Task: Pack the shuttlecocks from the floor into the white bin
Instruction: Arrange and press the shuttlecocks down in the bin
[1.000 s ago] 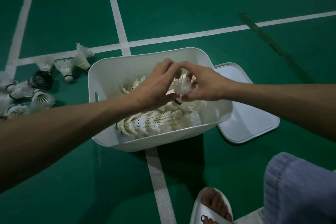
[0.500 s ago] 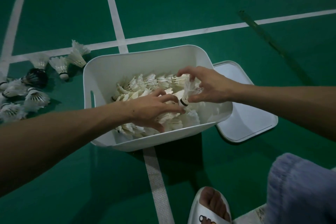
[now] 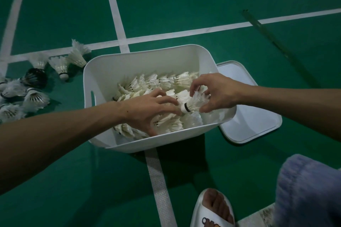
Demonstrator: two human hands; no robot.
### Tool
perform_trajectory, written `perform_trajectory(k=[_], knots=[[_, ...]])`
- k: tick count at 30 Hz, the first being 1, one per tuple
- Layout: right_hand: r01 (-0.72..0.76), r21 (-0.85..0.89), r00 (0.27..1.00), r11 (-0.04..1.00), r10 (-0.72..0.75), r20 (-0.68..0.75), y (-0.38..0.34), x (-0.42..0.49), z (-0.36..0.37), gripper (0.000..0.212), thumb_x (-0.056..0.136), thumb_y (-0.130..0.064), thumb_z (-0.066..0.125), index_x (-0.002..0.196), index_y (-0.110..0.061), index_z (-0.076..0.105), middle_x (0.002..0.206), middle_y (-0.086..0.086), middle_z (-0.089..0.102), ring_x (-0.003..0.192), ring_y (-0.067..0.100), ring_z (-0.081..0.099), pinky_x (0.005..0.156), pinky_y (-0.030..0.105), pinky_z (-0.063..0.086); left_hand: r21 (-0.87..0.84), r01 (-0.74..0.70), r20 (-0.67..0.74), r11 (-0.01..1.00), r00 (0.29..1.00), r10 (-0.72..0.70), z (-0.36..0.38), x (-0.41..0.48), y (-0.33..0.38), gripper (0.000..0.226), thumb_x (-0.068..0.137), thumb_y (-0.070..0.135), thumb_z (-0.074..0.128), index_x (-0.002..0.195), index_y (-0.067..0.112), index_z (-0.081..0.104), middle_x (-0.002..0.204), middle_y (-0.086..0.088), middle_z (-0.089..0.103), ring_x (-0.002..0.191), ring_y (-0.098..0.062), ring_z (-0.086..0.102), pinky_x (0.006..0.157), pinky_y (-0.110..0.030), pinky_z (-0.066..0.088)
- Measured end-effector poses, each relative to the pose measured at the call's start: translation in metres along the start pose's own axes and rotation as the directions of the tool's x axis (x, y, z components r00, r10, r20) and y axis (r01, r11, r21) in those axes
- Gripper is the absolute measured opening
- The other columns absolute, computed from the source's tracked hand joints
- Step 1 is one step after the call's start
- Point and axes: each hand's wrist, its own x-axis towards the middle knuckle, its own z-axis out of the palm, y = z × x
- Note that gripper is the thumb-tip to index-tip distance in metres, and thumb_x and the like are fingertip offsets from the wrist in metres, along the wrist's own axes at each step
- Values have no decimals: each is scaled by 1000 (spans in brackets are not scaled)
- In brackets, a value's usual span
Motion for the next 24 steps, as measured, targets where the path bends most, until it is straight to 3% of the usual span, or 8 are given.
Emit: perform_trajectory(k=[5, 12, 16, 20, 24], knots=[[-8, -5, 1000, 1000, 8, -19, -4, -3, 0, 45, 65, -21, 85, 106, -22, 66, 117, 1, 61, 98, 14, 52, 94, 38, 50, 75, 16, 45, 997, 999, -19, -3, 1, -4, 93, 70, 57, 73, 144, 51, 16, 154, 14, 15, 136, -21, 10, 107, -35, 28], [-39, -59, 999, 997, 40, 18, 0, 0, 7, 43, 69, -19, 82, 106, -23, 60, 121, 2, 56, 93, 15, 51, 75, 25, 41, 105, 52, 1, 993, 999, -52, -7, 0, -10, 89, 76, 48, 72, 146, 45, 17, 156, 13, 12, 137, -21, 11, 109, -35, 28], [-80, 14, 996, 997, 79, 29, 1, 1, 17, 44, 68, -16, 83, 106, -19, 60, 121, 2, 56, 89, 14, 53, 73, 24, 40, 98, 38, -13, 994, 999, -37, -6, 0, -13, 89, 75, 49, 72, 146, 46, 18, 156, 12, 13, 137, -22, 13, 110, -38, 29], [-97, 106, 994, 990, 91, 53, -3, 5, 34, 43, 65, -14, 86, 98, -22, 59, 111, 0, 60, 74, 5, 52, 60, 21, 39, 126, 36, -6, 991, 999, -36, -4, -1, -14, 88, 76, 52, 70, 145, 48, 15, 156, 13, 10, 137, -22, 12, 110, -38, 28], [-71, 27, 997, 997, 70, 39, -6, 11, 44, 49, 66, -19, 86, 108, -21, 60, 115, 0, 59, 91, 14, 51, 69, 23, 34, 192, 31, 26, 981, 999, -37, 0, 2, -11, 90, 78, 53, 67, 147, 47, 8, 157, 11, 6, 138, -24, 11, 109, -35, 28]])
